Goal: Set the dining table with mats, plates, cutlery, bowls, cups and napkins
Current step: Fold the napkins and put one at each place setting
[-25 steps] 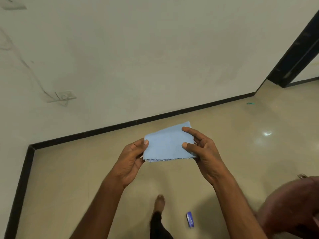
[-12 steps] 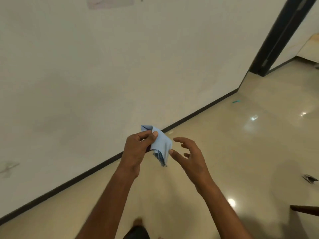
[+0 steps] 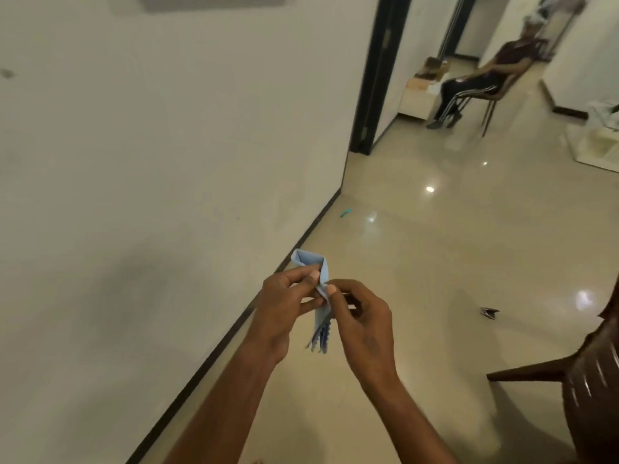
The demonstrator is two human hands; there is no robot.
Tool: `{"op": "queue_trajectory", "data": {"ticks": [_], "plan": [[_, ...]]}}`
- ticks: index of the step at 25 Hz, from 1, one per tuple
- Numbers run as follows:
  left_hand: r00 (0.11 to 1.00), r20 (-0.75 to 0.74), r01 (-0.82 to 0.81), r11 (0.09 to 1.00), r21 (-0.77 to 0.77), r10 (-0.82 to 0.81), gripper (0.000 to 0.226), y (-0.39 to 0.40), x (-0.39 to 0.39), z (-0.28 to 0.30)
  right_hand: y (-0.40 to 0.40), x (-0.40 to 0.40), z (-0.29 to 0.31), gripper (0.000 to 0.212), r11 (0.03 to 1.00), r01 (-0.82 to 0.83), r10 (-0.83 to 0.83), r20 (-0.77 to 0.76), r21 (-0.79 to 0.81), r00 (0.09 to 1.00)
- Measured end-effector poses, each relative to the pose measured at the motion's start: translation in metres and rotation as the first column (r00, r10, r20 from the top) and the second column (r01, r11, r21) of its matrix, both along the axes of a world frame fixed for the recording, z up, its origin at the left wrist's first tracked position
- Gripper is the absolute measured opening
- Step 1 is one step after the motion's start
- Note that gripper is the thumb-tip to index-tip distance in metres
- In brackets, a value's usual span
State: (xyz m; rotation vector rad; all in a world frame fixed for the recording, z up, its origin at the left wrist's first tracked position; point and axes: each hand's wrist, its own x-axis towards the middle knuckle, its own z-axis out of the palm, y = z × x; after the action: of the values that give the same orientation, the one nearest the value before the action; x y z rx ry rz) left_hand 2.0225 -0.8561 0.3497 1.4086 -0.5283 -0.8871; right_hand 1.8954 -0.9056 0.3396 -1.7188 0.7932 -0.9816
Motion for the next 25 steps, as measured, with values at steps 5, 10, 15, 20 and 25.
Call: {"op": "queue_trajectory", "data": {"ticks": [5, 10, 15, 20, 25], "plan": [[0.982, -0.063, 0.179, 0.984, -0.001, -0.179, 0.019, -0.114, 0.039, 0.004, -0.099, 0.015, 0.006, 0.019, 0.992, 0.123, -0.122, -0.044, 0.026, 0.992], [0.957, -0.016, 0.290, 0.953, 0.084, -0.289, 0.018, -0.275, 0.040, -0.016, -0.234, 0.020, -0.023, 0.021, 0.968, 0.225, -0.228, 0.007, 0.111, 0.974], [0.952, -0.059, 0.307, 0.941, 0.145, -0.302, 0.017, -0.428, 0.002, -0.014, -0.372, -0.010, -0.021, 0.022, 0.952, 0.295, -0.292, -0.041, 0.081, 0.955], [0.954, -0.096, 0.297, 0.939, 0.173, -0.284, 0.015, -0.580, -0.049, -0.013, -0.507, -0.061, -0.024, 0.021, 0.872, 0.487, -0.489, -0.159, -0.049, 0.858], [0.918, -0.133, 0.396, 0.859, 0.324, -0.373, 0.024, -0.721, -0.087, -0.050, -0.619, -0.122, -0.034, 0.018, 0.843, 0.517, -0.538, -0.227, -0.148, 0.812]]}}
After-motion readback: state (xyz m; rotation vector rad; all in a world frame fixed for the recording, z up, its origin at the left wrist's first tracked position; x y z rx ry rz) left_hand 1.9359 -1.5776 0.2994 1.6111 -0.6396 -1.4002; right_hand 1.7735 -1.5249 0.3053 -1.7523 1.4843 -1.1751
